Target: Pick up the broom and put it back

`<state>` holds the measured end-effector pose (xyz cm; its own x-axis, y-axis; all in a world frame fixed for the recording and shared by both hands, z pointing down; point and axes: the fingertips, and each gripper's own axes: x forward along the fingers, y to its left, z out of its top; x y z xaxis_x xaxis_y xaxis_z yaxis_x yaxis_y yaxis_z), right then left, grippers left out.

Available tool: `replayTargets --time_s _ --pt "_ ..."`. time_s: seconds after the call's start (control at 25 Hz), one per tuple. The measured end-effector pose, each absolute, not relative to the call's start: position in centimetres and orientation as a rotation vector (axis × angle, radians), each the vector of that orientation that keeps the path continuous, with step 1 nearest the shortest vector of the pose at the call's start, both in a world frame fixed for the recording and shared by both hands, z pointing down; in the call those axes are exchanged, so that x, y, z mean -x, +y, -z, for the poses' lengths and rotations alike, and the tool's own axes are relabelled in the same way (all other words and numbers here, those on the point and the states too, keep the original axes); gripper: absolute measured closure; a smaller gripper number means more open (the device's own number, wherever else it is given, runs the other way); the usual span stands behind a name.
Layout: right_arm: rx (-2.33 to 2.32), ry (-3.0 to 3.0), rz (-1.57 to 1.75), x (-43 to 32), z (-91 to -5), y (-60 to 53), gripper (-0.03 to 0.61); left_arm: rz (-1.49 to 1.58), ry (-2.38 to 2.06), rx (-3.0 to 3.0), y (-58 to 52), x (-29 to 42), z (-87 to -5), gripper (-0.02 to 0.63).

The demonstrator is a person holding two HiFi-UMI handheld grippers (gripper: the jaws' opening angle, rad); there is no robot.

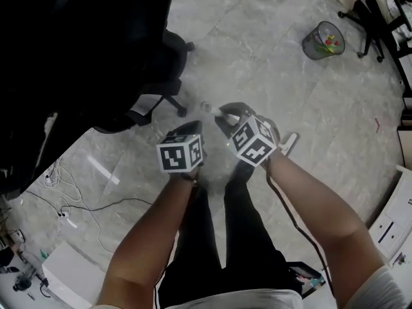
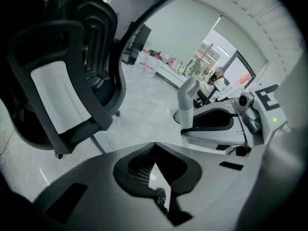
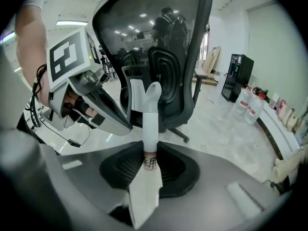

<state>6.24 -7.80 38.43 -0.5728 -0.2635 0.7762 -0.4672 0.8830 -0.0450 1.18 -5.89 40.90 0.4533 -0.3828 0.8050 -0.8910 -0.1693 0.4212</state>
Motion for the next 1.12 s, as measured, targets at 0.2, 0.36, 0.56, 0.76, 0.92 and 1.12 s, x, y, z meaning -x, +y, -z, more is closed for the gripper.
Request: replayTargets --time_s 0.2,0.36,0.56,0.76,0.92,1.12 --pt "-0.545 -2.246 -0.305 -2.9 -30.4 -7.0 0.492 -0.641 -1.121 -1.755 -4.2 1.1 -33.3 0.607" --pt "-0.563 -2.282 -0.287 0.7 -25.1 -7.6 0.492 -0.602 -1.164 -1.744 -3.6 3.7 -28.4 0.607" --pt "-0.570 -2.284 -0.308 5.7 -21.4 -8.1 0.491 -0.573 -1.192 -1.744 -2.8 7.4 -23.8 0.607" --pt "-0.618 -2.255 -0.355 10.9 -20.2 -10.3 0.489 -0.522 -1.244 -1.718 -2.3 13.1 -21.5 0.606" --pt "-0.643 -2.202 -0.397 11.8 -20.7 -12.0 0.489 -0.509 -1.260 -1.718 -2.4 14.8 -20.2 0.607" --pt "-0.689 -2.176 -0.424 13.0 -20.7 -13.9 0.485 -0.472 -1.277 -1.702 -2.7 16.9 -19.7 0.606"
